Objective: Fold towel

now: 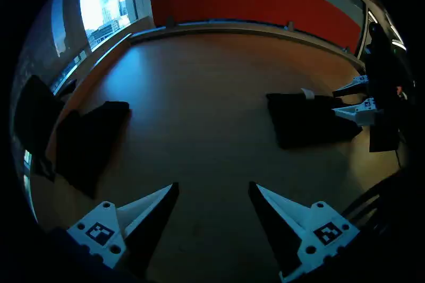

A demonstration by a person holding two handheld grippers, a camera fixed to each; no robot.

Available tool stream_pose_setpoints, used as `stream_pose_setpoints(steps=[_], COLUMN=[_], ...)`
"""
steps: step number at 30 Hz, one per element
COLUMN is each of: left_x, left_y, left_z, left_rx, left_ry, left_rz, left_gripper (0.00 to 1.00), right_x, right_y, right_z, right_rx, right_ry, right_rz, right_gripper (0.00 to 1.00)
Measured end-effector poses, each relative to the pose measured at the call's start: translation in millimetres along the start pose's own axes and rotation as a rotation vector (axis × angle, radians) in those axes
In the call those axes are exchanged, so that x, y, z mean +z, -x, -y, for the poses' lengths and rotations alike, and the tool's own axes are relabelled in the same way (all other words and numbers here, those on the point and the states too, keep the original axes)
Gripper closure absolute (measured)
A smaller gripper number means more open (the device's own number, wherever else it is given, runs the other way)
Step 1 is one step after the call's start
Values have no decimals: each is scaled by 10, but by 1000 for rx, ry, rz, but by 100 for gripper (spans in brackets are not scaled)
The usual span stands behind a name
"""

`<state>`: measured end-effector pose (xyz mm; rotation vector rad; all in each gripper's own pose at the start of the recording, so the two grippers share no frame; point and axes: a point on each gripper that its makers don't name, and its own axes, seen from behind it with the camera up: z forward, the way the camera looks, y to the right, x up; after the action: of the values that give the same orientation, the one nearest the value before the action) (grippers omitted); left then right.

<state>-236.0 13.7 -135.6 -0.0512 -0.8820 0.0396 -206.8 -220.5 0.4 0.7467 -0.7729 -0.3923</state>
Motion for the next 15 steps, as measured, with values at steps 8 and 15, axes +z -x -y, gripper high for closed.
stream_pose_setpoints(steps=[8, 15], left_x=[-82, -115], left_y=[57, 131], left_z=[43, 83], left_rx=[-16, -27], left_ry=[-9, -16], left_rz=[-1, 8], left_gripper=[3, 3], right_x=[47, 95], right_y=[32, 98], right_z=[16, 36], right_rx=[-9, -13], right_ry=[-3, -2], right_rz=[13, 26], right_gripper=[3, 3])
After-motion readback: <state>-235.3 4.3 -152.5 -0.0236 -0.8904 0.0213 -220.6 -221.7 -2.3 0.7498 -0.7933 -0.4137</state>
